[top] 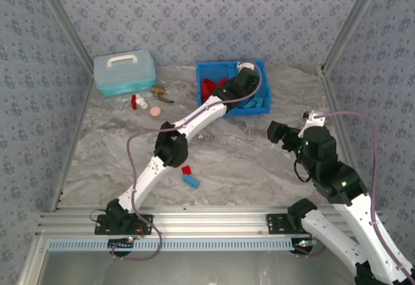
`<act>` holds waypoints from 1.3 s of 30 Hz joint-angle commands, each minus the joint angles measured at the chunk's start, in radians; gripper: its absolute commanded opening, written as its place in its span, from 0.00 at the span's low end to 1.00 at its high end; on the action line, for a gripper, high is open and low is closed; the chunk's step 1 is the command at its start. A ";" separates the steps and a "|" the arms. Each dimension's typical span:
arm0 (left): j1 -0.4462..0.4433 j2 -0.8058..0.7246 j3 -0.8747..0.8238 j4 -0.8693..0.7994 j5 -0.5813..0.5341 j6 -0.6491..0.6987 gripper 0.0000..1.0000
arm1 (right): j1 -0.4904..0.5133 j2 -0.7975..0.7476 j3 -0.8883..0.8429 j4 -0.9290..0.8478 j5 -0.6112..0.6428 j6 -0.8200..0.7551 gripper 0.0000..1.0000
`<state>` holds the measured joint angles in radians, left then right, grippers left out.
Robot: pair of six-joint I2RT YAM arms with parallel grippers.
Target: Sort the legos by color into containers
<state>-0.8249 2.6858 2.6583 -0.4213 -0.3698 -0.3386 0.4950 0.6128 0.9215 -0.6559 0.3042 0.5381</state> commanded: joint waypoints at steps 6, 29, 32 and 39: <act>-0.021 -0.152 0.026 -0.016 0.044 0.021 0.65 | -0.001 0.004 -0.036 0.000 0.033 0.007 1.00; 0.179 -1.478 -1.561 -0.080 0.109 -0.010 0.99 | 0.585 0.840 0.026 0.317 -0.410 -0.400 1.00; 0.201 -1.594 -1.668 -0.096 0.108 -0.036 0.99 | 0.618 0.963 0.066 0.357 -0.427 -0.432 0.99; 0.228 -1.677 -1.769 -0.121 0.057 -0.069 0.99 | 0.640 1.166 0.135 0.362 -0.446 -0.468 0.77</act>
<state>-0.6018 1.0187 0.9062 -0.5362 -0.2855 -0.3847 1.1286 1.7363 1.0199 -0.3016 -0.1211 0.0952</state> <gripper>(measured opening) 0.994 0.804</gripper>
